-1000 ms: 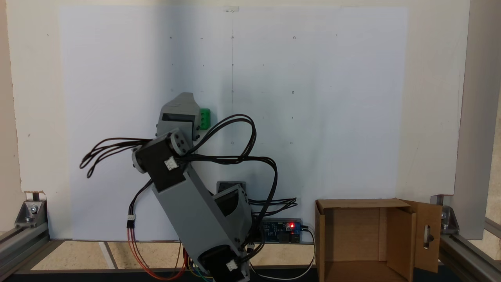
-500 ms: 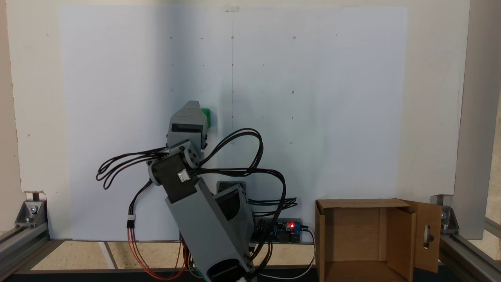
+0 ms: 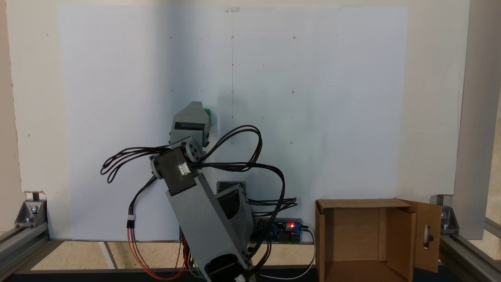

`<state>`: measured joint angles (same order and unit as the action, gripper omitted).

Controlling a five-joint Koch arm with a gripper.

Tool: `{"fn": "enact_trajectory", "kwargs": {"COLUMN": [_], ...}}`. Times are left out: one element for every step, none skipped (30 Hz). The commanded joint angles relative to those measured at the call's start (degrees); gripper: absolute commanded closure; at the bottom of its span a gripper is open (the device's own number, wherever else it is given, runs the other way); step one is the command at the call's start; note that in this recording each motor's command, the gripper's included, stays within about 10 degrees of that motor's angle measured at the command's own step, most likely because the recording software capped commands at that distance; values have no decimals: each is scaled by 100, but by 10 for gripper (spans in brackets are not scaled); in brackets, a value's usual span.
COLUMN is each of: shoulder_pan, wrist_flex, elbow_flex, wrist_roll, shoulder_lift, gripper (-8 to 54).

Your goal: Grasp a green dice and put it in the bin.

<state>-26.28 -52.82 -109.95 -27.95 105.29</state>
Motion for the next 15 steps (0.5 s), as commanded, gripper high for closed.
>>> {"fn": "enact_trajectory", "kwargs": {"shoulder_pan": [0, 9, 0, 0, -9, -18, -18, -18, -26, -26, -35, -35, -35, -26, -26], "wrist_flex": [149, 185, 220, 229, 246, 281, 325, 343, 343, 352, 352, 369, 387, 387, 396], "elbow_flex": [114, 114, 114, 114, 114, 114, 114, 105, 105, 105, 105, 105, 105, 105, 97], "wrist_roll": [-343, -343, -343, -343, -334, -343, -343, -343, -343, -343, -343, -343, -343, -343, -343], "shoulder_lift": [-105, -176, -281, -334, -413, -475, -545, -606, -694, -703, -721, -756, -765, -773, -809], "gripper": [21, 21, 20, 20, 20, 20, 22, 23, 23, 23, 23, 23, 23, 23, 23]}}
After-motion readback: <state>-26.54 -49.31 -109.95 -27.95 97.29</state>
